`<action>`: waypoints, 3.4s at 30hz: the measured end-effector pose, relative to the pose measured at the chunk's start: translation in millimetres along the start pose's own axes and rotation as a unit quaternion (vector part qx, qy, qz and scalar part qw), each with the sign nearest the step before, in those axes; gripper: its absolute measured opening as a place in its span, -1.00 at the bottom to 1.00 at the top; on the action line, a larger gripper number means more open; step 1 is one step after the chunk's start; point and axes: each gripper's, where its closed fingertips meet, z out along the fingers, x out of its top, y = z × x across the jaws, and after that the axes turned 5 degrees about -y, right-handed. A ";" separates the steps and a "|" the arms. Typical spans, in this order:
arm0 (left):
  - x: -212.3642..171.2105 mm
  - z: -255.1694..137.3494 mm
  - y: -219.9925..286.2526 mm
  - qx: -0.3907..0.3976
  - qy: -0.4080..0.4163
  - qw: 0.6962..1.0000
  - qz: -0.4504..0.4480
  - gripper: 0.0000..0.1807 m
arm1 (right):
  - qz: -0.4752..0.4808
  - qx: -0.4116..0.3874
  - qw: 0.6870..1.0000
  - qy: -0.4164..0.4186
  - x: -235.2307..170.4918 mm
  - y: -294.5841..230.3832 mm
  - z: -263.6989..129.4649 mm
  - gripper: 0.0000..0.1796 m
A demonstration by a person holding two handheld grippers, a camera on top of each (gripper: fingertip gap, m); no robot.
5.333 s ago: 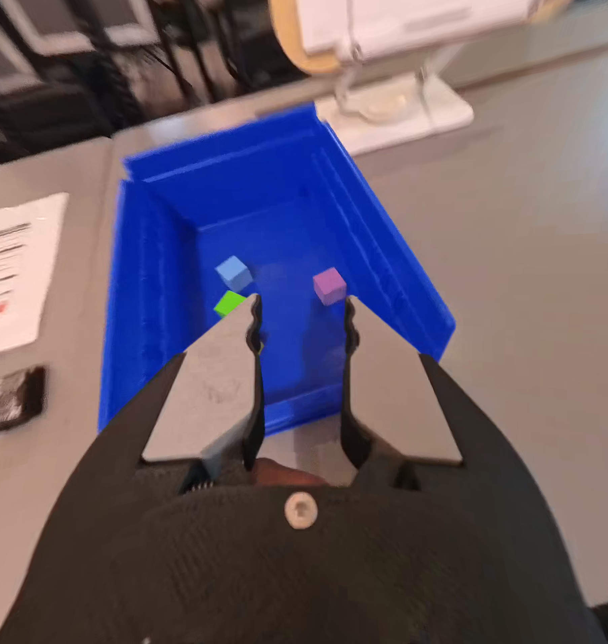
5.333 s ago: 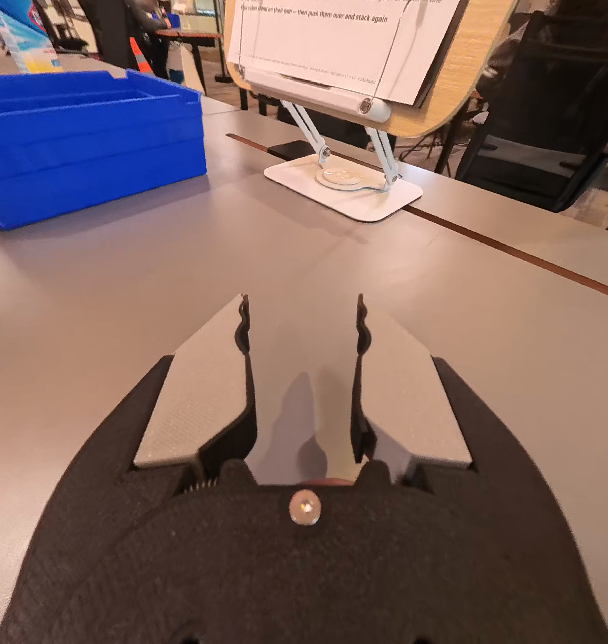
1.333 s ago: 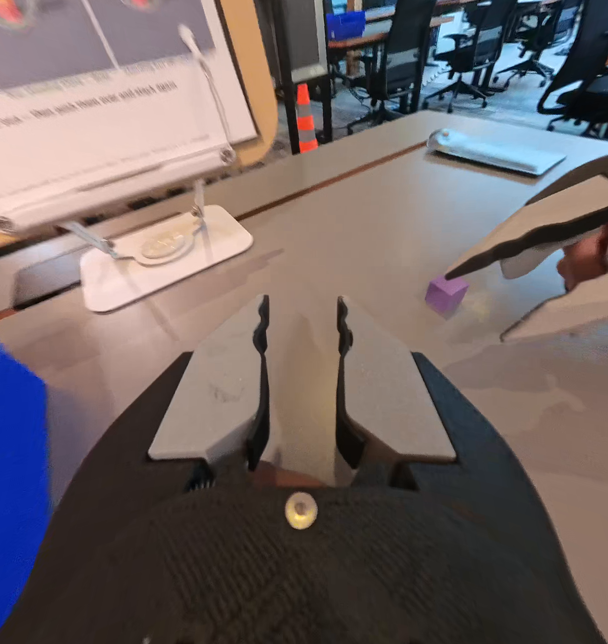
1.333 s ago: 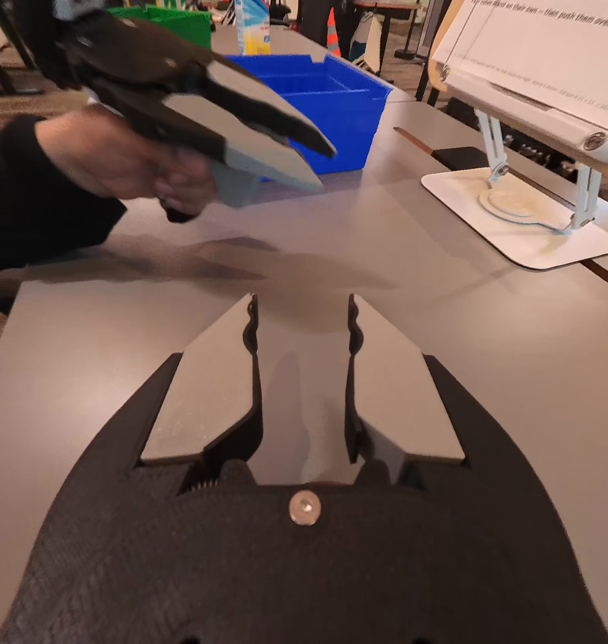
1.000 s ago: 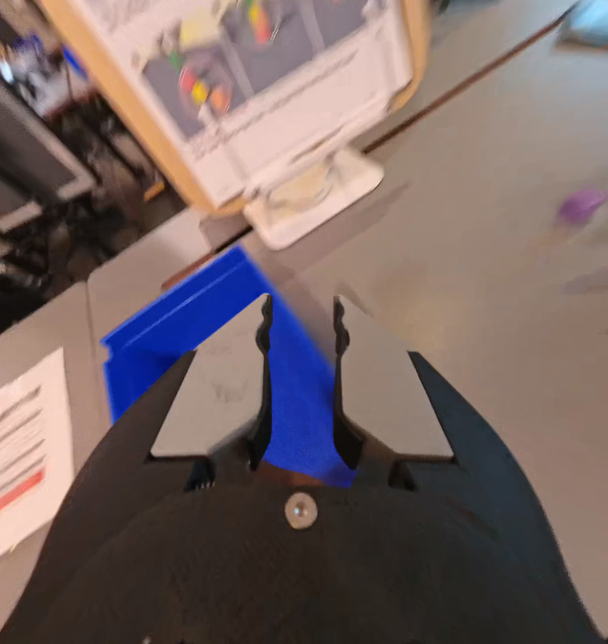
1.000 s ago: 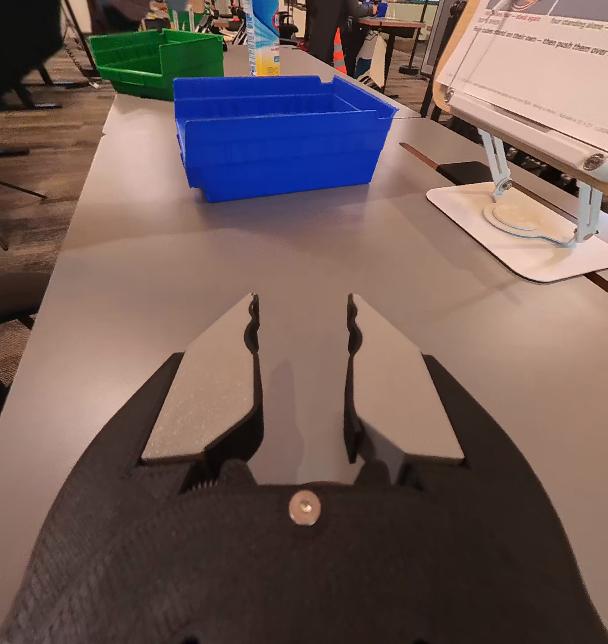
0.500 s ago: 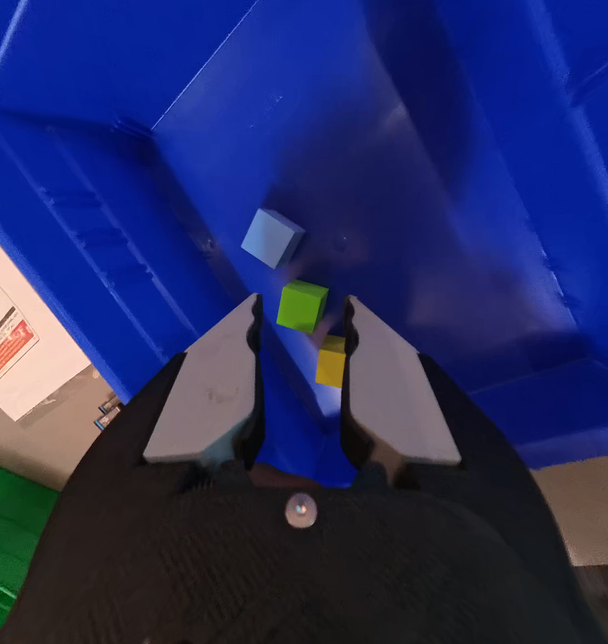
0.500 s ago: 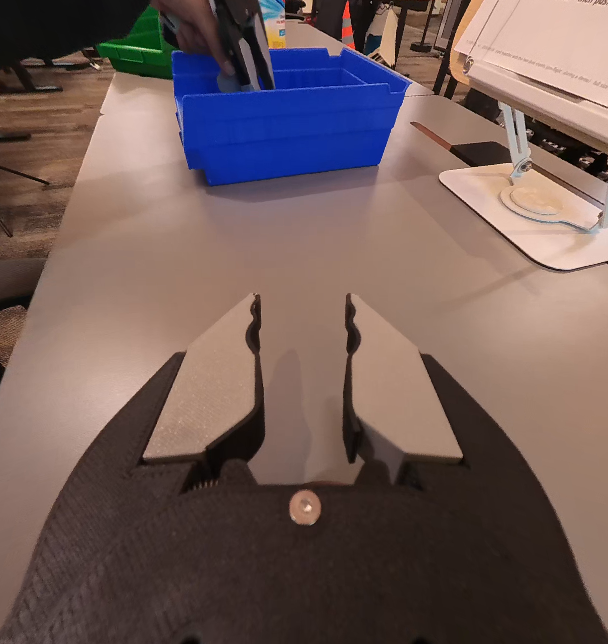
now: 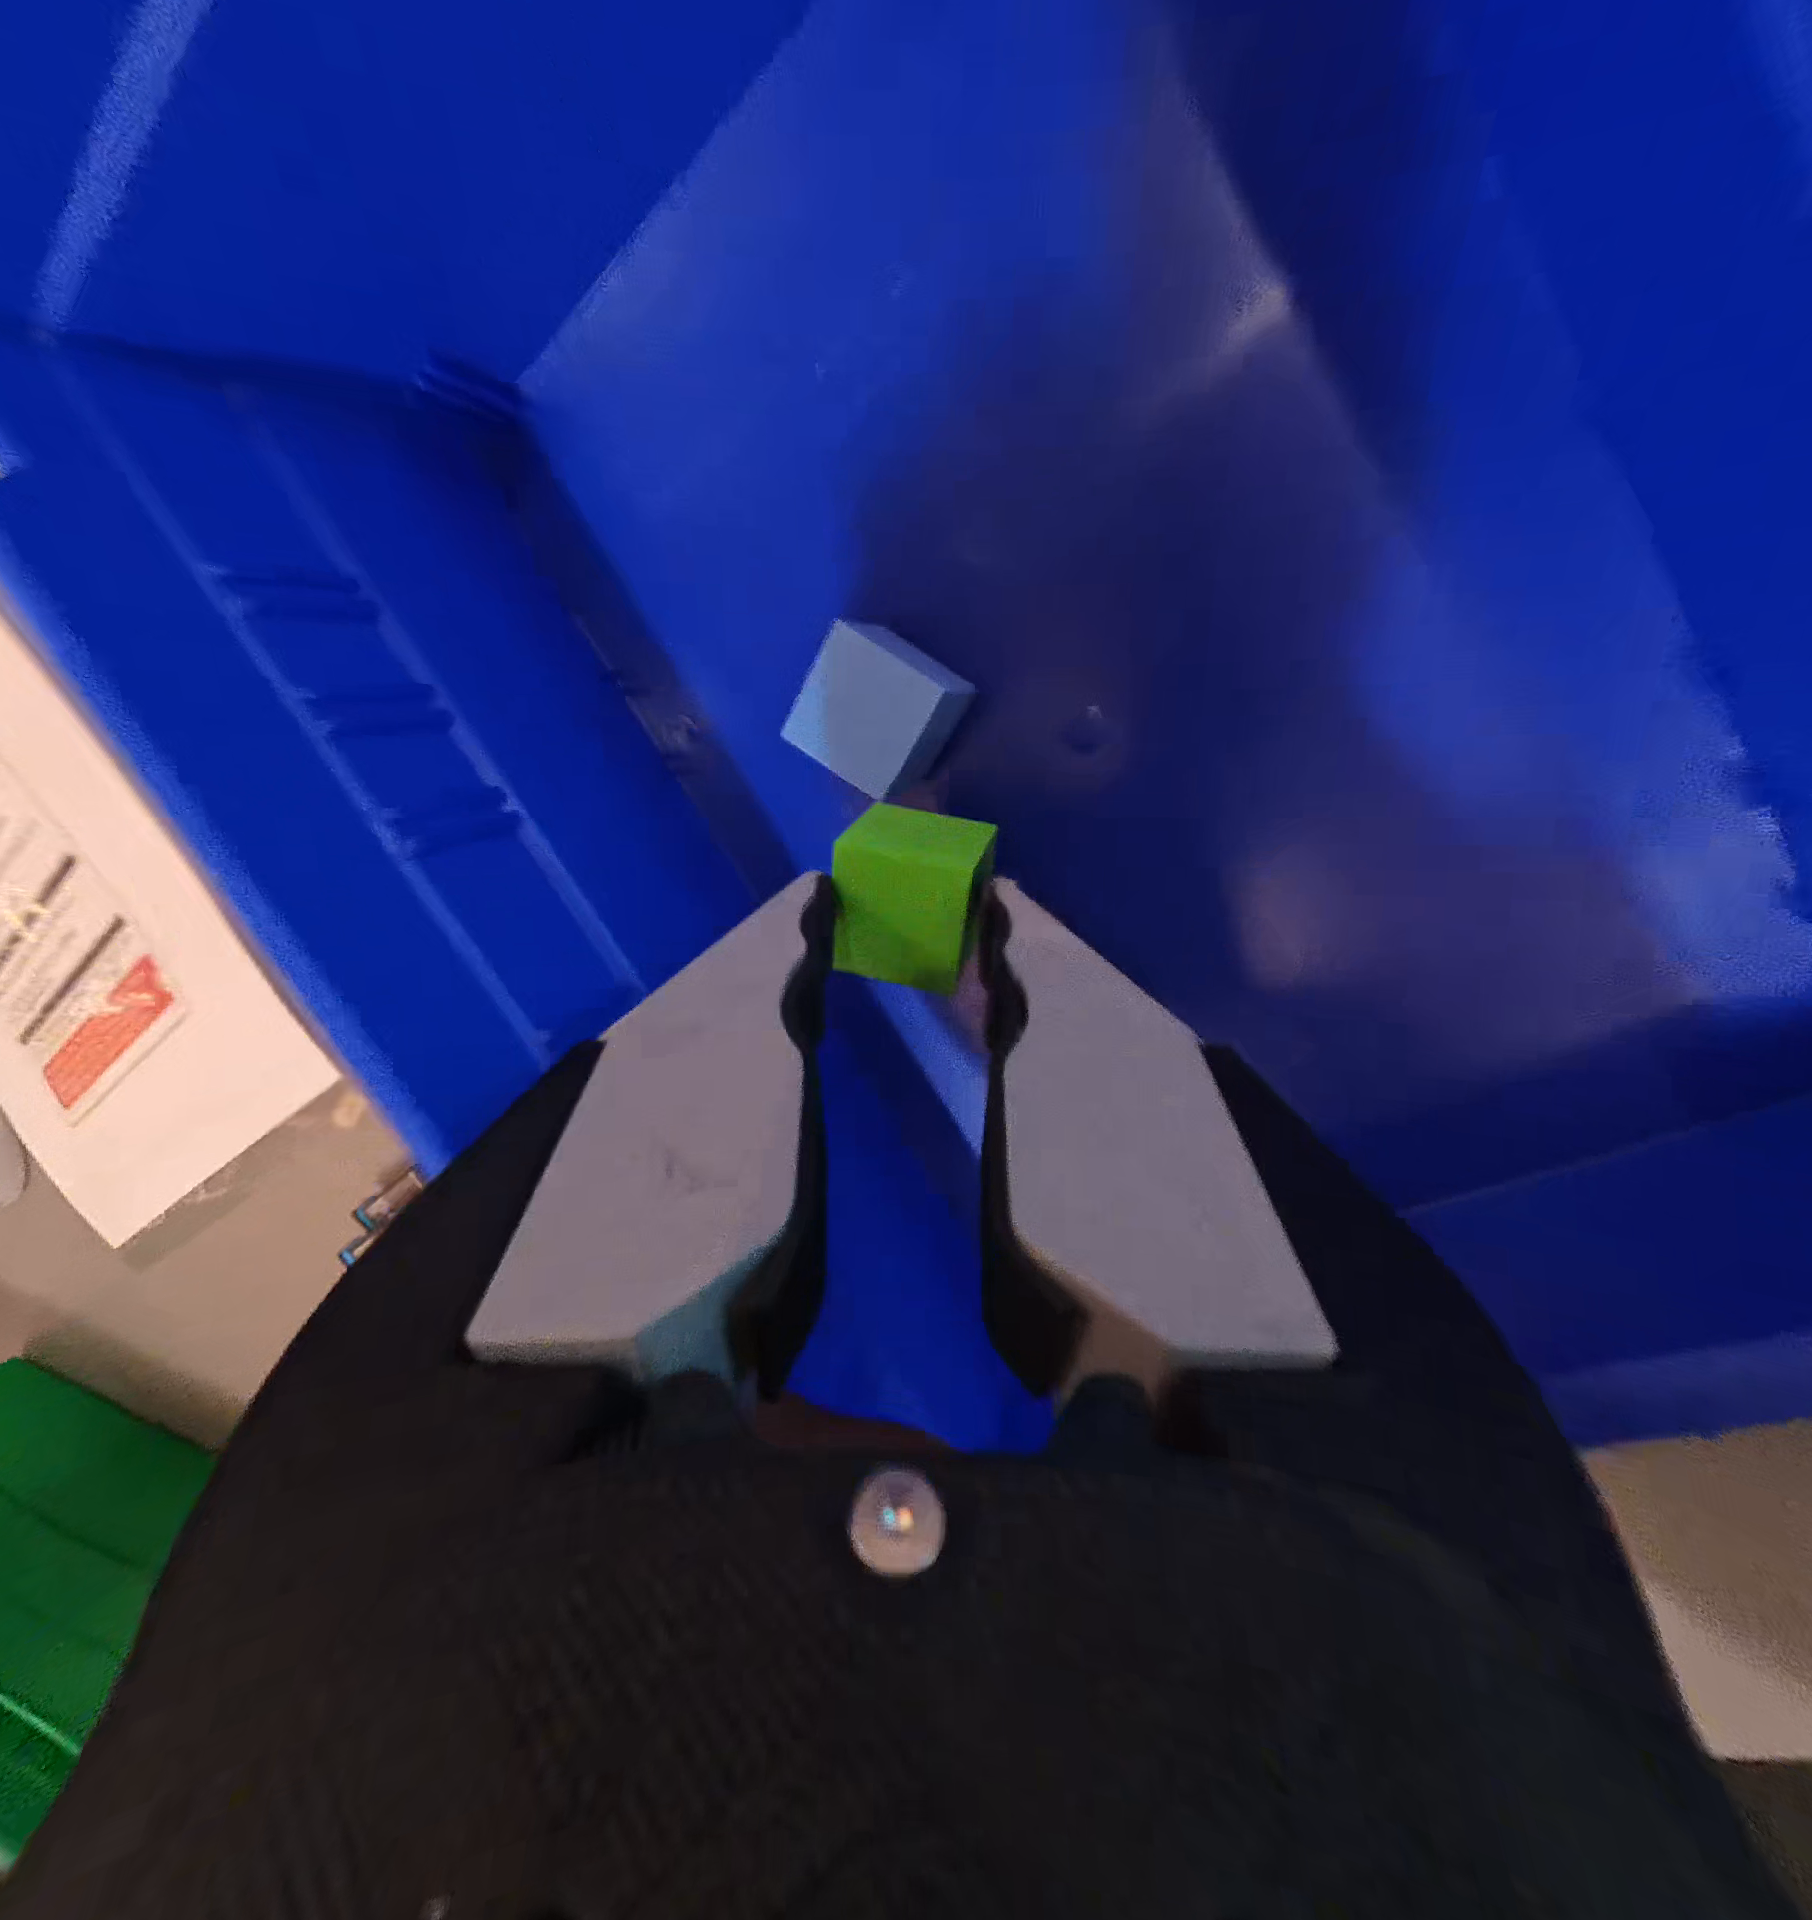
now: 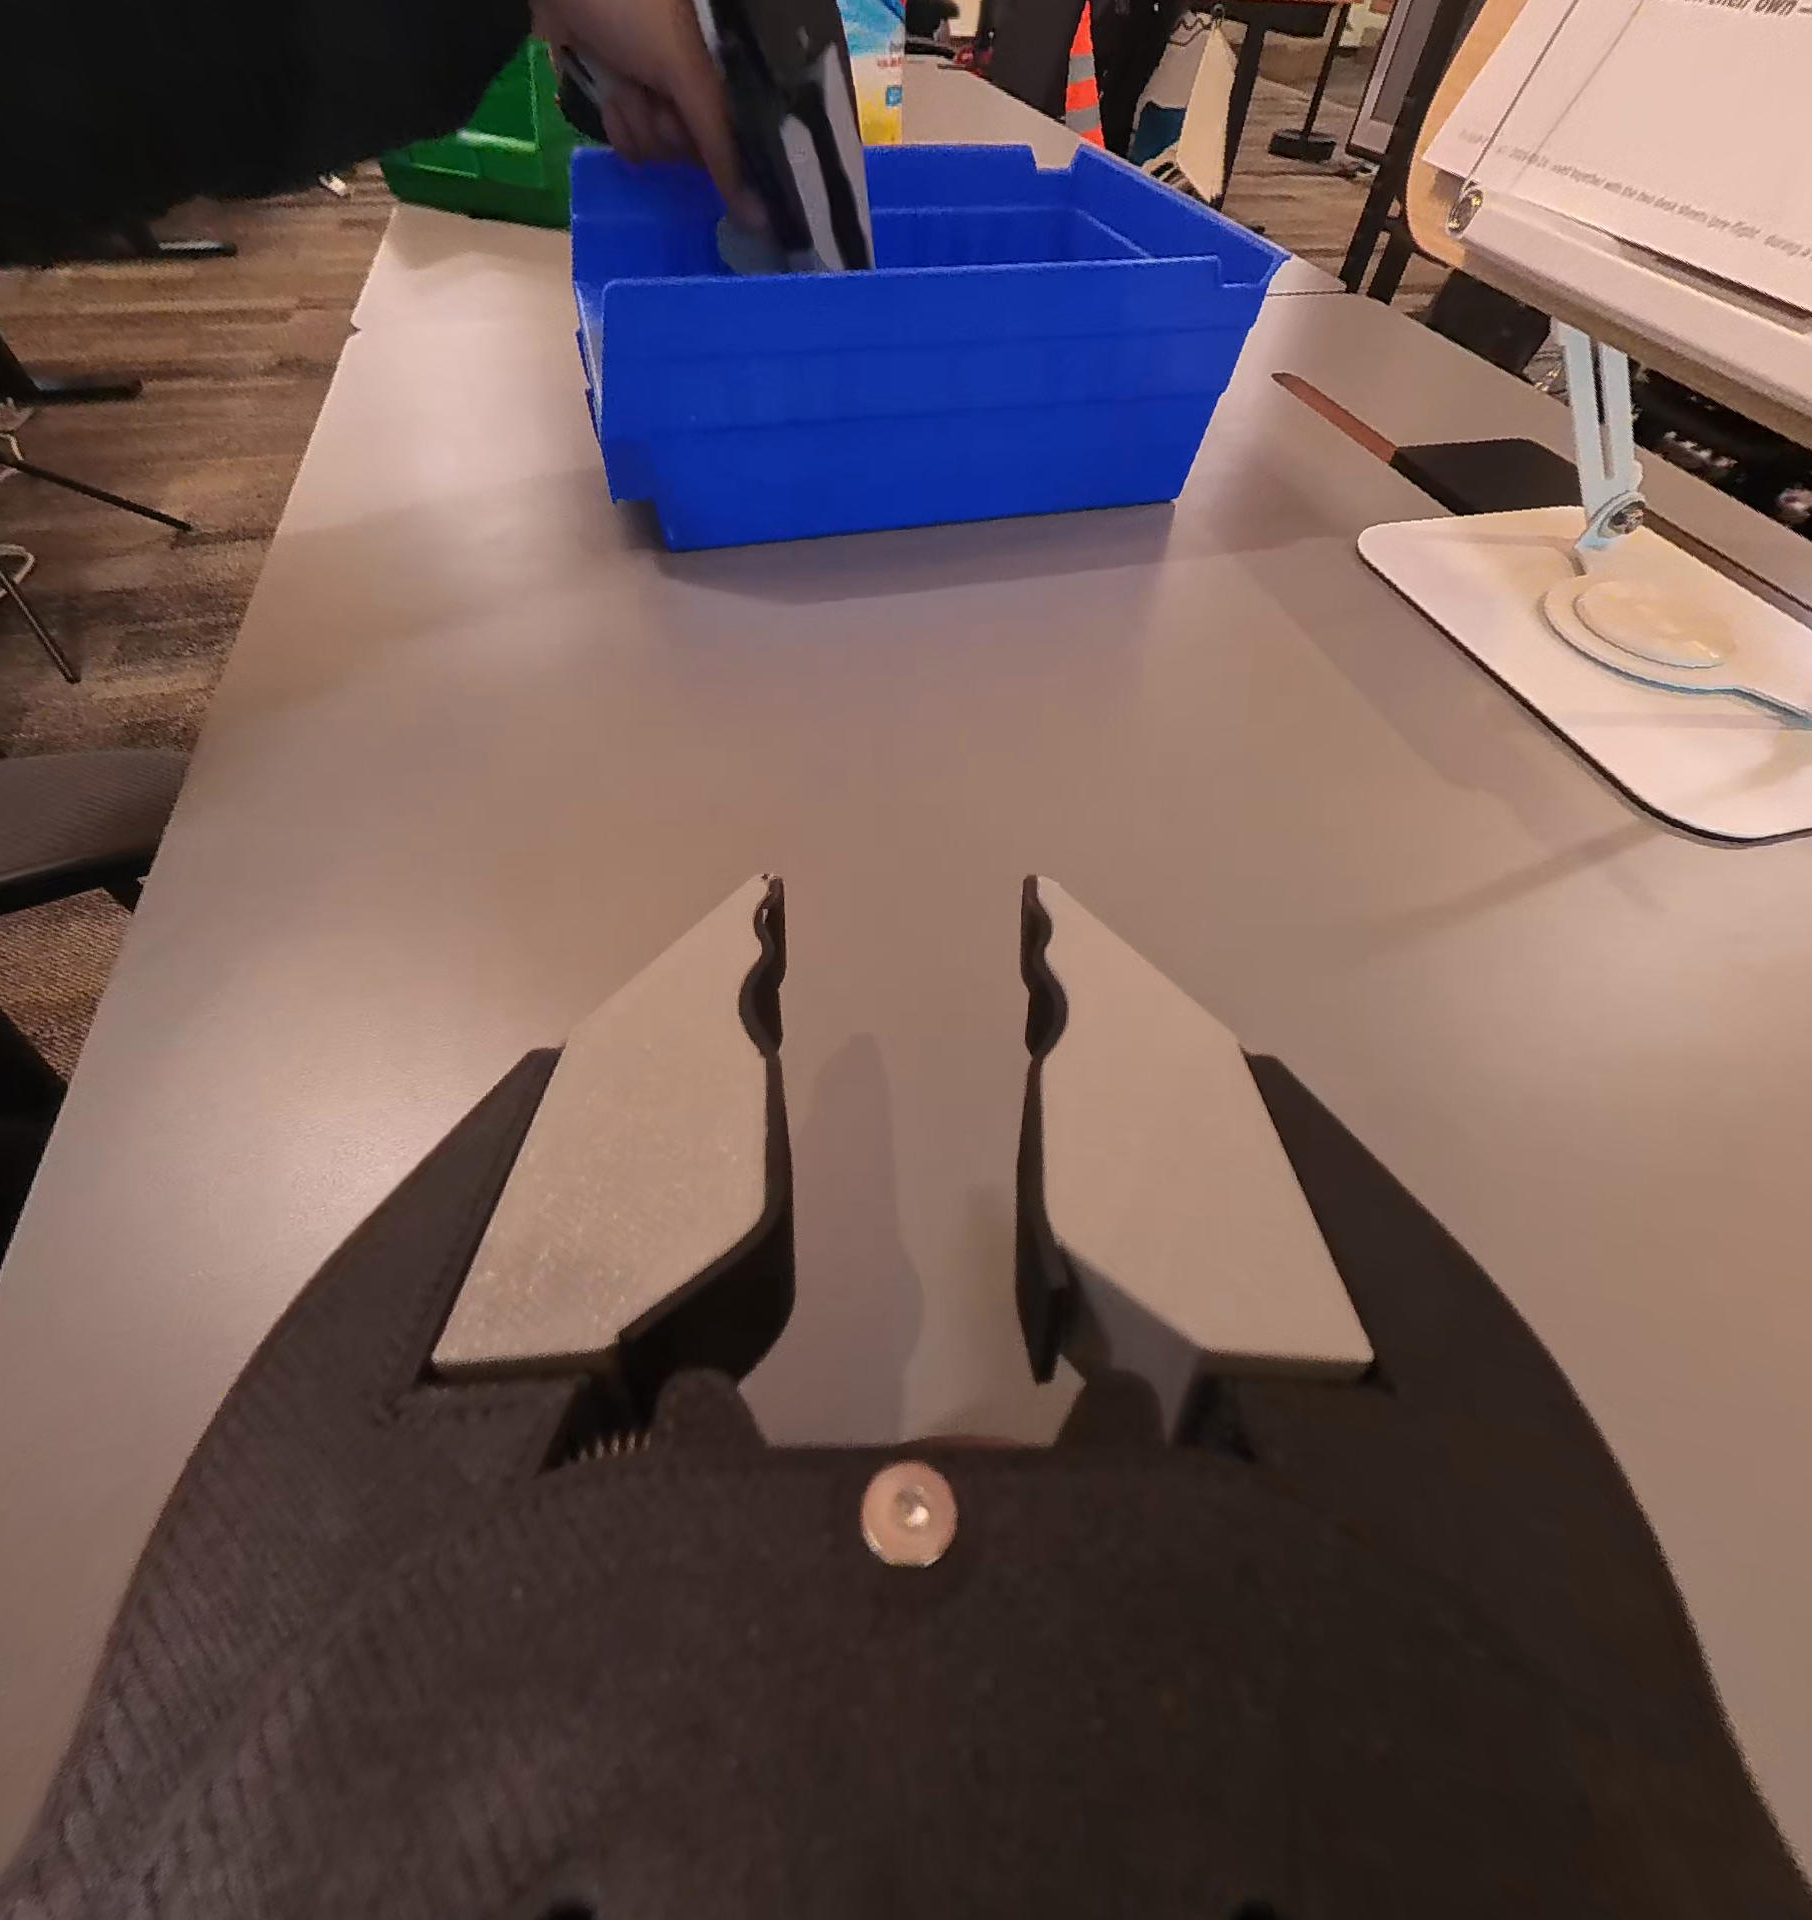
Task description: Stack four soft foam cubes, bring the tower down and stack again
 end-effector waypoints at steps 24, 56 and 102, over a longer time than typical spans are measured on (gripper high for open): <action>206.0 -204.4 347.8 -0.008 0.700 0.684 0.207 -0.72 | 0.246 0.172 0.940 0.160 36.3 38.3 -71.0 -0.46; 189.4 -198.5 389.5 -0.041 0.706 0.656 0.264 -0.72 | 0.292 0.313 0.892 0.144 39.8 -3.7 -50.6 -0.71; 223.9 -66.2 313.0 -0.031 0.439 0.891 0.108 -1.00 | -0.143 0.067 0.875 -0.457 -75.7 82.3 -34.2 -0.71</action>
